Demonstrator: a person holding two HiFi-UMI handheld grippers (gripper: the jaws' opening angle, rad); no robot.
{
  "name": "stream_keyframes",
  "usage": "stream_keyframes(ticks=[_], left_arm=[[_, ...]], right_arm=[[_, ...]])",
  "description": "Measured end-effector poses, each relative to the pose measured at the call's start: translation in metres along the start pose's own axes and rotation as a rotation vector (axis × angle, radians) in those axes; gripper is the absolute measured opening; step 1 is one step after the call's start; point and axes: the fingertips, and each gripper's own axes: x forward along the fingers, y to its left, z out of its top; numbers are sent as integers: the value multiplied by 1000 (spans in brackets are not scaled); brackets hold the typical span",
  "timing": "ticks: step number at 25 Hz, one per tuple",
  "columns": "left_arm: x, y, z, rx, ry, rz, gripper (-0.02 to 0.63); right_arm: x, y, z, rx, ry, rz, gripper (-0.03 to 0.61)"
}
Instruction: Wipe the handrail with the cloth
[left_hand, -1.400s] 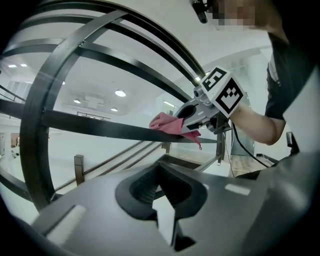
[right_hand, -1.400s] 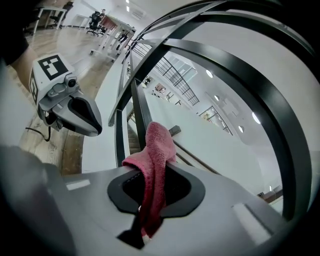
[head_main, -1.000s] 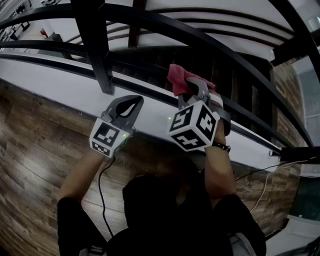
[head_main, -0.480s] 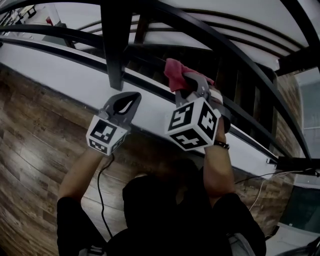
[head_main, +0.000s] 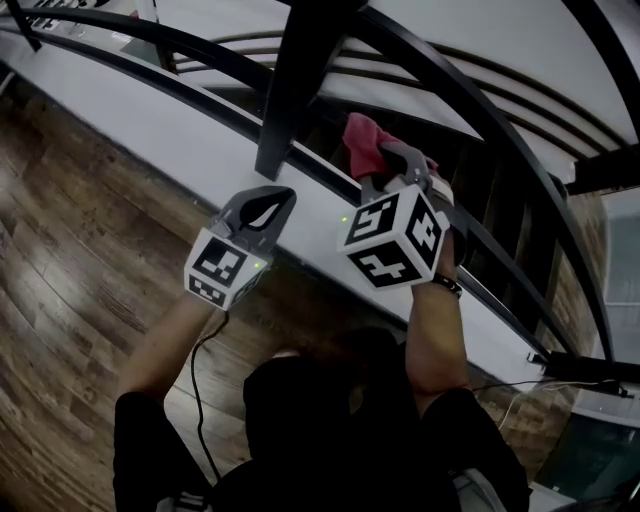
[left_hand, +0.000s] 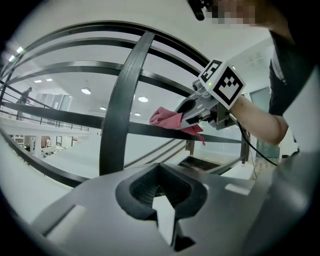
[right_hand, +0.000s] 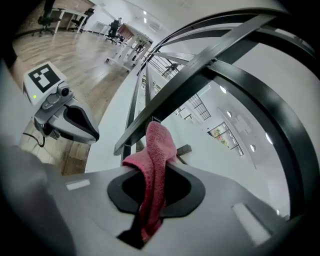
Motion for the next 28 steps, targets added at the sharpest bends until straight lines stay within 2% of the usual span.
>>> stream_keyframes(ticks=[9,21,24,28], left_arm=[[-21,19,-6,-17,13,66,0],[-43,19,-15,-15,38,96,0],[-43,15,-14,-12,35,94,-1],[-34,3,-16,6,43,66,-1]], right_arm=[[15,3,32,-12,-40,12,43],[30,6,55,15,-78,11,43],[31,10,66,7,-163,4,43],[-5,19,62,124,-413,64,43]])
